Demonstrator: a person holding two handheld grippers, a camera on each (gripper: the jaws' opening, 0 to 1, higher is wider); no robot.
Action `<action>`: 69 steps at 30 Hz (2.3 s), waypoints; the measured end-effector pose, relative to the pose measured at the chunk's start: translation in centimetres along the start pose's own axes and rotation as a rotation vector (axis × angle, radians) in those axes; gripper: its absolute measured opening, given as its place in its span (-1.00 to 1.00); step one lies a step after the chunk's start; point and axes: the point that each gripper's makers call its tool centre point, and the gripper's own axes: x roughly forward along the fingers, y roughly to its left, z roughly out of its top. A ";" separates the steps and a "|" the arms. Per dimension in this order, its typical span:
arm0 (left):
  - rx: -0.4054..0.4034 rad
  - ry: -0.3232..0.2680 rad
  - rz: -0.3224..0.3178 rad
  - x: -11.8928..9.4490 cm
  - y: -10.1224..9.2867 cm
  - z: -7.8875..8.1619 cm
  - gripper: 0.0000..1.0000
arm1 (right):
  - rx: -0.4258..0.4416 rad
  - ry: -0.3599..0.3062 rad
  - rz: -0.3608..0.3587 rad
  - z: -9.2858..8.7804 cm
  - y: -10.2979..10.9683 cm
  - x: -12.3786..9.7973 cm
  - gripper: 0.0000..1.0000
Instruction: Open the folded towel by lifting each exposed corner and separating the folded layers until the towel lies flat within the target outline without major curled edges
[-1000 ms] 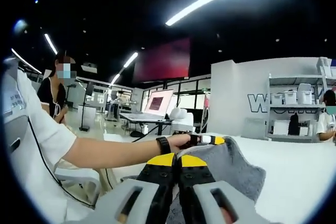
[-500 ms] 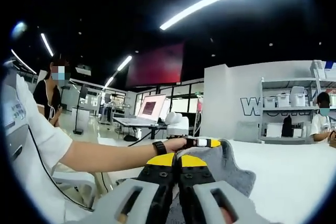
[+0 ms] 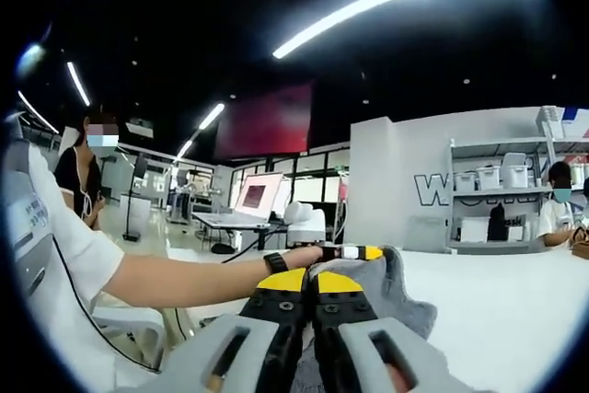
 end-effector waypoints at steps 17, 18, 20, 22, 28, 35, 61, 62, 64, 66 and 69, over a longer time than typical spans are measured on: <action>-0.035 -0.039 -0.036 1.8 -1.9 0.5 -0.98 | -0.009 -0.012 -0.029 0.9 -1.2 -1.0 -1.00; -0.042 -0.039 -0.046 1.9 -2.1 0.5 -0.98 | -0.003 -0.018 -0.026 1.1 -1.1 -1.1 -1.00; -0.048 -0.038 -0.047 2.0 -2.2 0.3 -0.98 | -0.021 -0.012 -0.040 1.1 -1.4 -1.2 -1.00; -0.050 -0.034 -0.051 2.2 -2.4 0.2 -0.98 | -0.025 -0.010 -0.044 1.2 -1.4 -1.3 -1.00; -0.054 -0.046 -0.070 2.7 -3.4 0.6 -0.98 | -0.049 -0.011 -0.045 1.5 -1.3 -1.7 -1.00; -0.042 -0.041 -0.096 3.4 -4.4 0.7 -0.98 | -0.060 -0.001 -0.063 1.8 -1.9 -2.4 -1.00; -0.050 -0.027 -0.115 5.4 -6.4 -0.3 -0.98 | -0.131 0.054 -0.116 1.7 -3.4 -4.0 -1.00; -0.054 -0.031 -0.114 5.4 -6.5 -0.3 -0.98 | -0.138 0.054 -0.119 1.8 -3.4 -4.0 -1.00; -0.065 -0.039 -0.115 5.5 -6.5 -0.2 -0.98 | -0.142 0.054 -0.116 1.8 -3.4 -4.0 -1.00; -0.070 -0.035 -0.114 5.8 -6.7 -0.2 -0.98 | -0.133 0.055 -0.112 1.7 -3.5 -4.0 -1.00; -0.038 -0.027 -0.111 6.1 -6.9 -0.2 -0.98 | -0.131 0.054 -0.120 1.7 -3.4 -4.2 -1.00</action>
